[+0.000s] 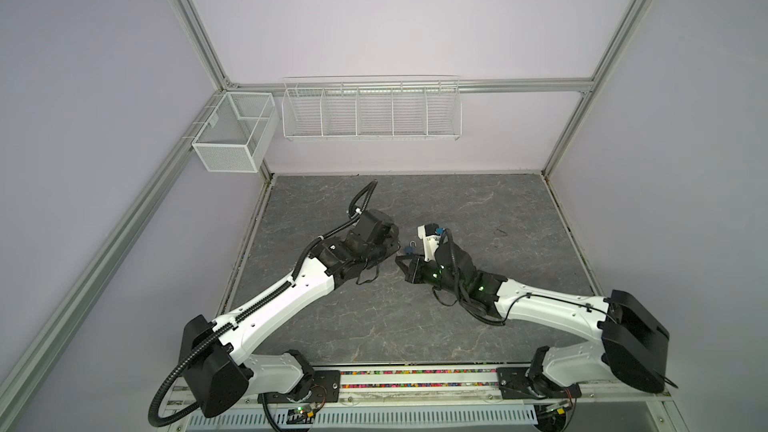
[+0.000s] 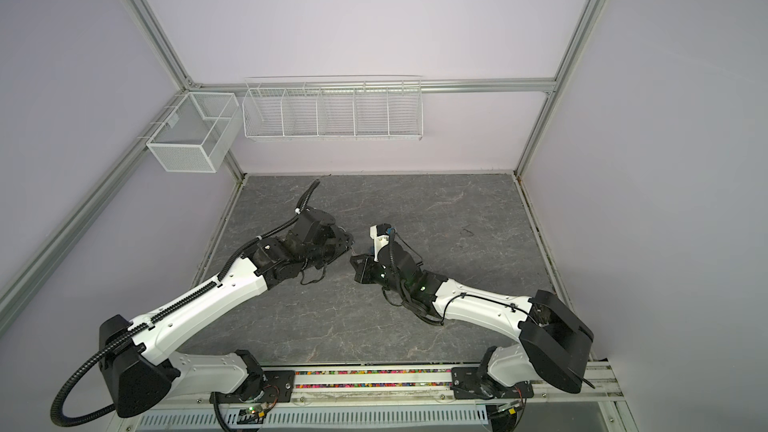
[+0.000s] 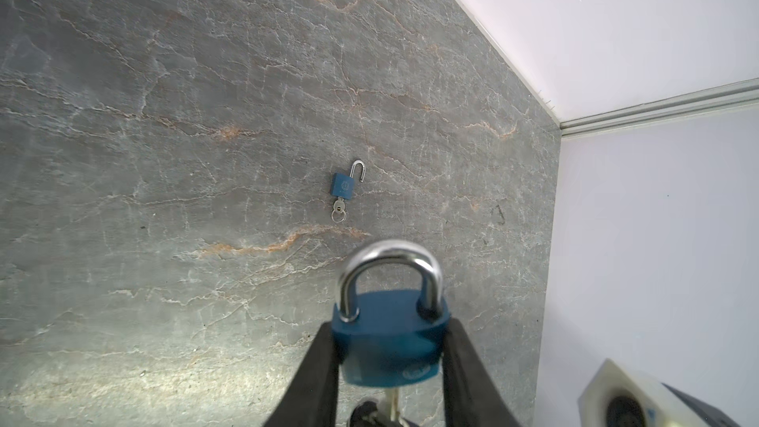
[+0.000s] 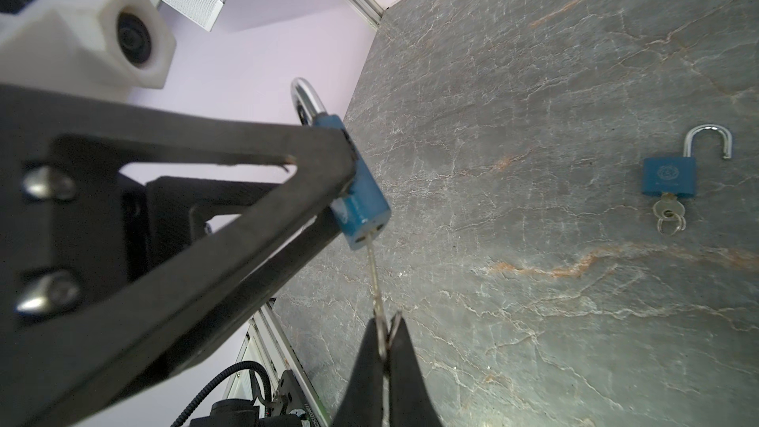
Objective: Unlock with the key
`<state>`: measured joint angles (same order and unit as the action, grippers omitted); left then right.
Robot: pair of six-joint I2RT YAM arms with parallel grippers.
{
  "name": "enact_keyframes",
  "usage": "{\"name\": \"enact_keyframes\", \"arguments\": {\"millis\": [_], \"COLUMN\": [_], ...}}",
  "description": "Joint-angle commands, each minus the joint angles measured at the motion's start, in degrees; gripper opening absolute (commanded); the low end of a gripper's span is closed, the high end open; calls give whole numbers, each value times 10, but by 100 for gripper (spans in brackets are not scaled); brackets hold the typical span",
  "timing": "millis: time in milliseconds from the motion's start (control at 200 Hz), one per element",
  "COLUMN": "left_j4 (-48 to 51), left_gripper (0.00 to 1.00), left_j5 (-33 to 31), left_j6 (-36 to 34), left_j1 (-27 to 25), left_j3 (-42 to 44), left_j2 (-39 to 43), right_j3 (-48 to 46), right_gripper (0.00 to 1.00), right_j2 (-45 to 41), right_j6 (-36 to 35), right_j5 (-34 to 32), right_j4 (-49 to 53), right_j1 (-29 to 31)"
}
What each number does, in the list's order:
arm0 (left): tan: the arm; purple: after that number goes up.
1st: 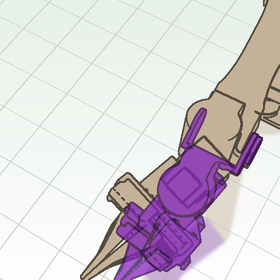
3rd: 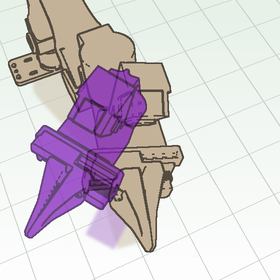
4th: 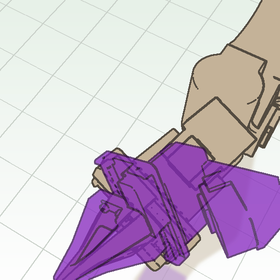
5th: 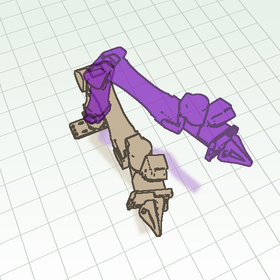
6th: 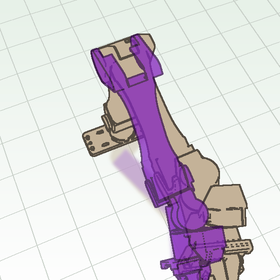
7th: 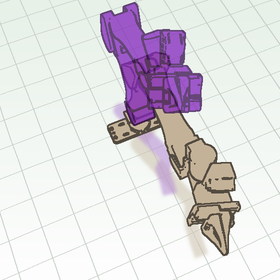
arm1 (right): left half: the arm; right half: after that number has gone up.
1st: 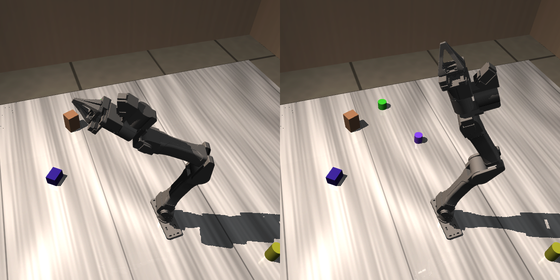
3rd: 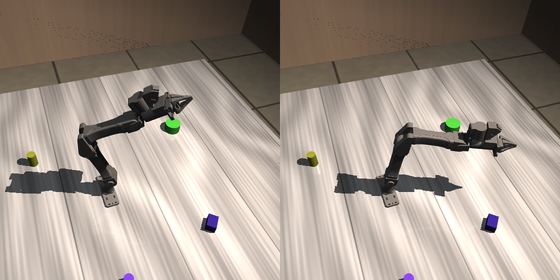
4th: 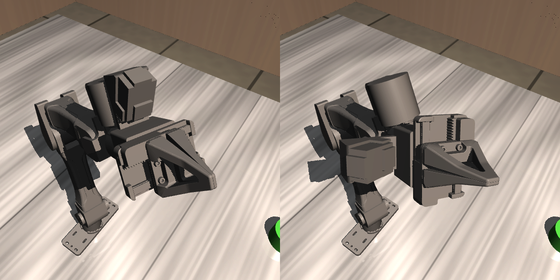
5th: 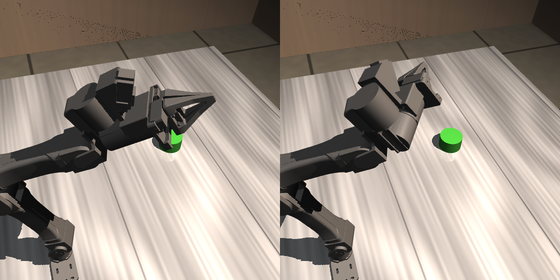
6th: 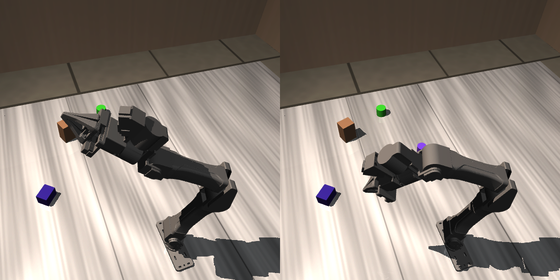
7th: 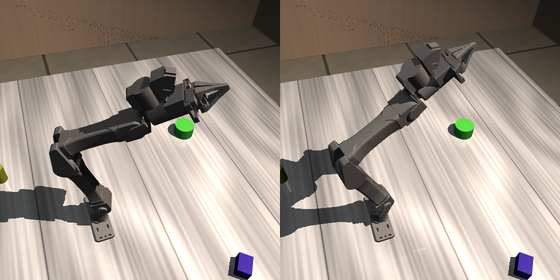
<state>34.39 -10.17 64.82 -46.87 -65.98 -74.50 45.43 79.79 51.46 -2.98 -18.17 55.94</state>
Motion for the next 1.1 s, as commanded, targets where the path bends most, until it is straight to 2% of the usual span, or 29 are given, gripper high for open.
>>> {"name": "enact_keyframes", "arguments": {"millis": [0, 235, 360, 595, 785, 965, 1094], "left_j4": [4, -2, -4, -1, -10, -15, -13], "left_gripper": [0, 0, 0, 0, 0, 0, 0], "left_j5": [14, 29, 36, 37, 42, 55, 56], "left_j6": [0, 1, 0, -1, 1, 0, 1], "left_j1": [-2, -1, -1, 0, 2, 4, 9], "left_j3": [12, 20, 19, 22, 21, 18, 22], "left_j2": [11, 5, 5, 6, 4, 0, -2], "right_j3": [14, 27, 23, 22, 23, 31, 41], "right_gripper": [6, 6, 6, 6, 6, 6, 6], "right_j2": [-8, -3, -7, -27, -30, -24, -27], "right_j6": [-10, 1, -6, -35, -62, -101, -122], "right_j5": [28, 31, 3, -50, -57, -35, -52], "right_j4": [-70, -68, -60, -14, -8, -18, 18], "right_j1": [0, -1, -1, -1, -1, 1, 0]}}
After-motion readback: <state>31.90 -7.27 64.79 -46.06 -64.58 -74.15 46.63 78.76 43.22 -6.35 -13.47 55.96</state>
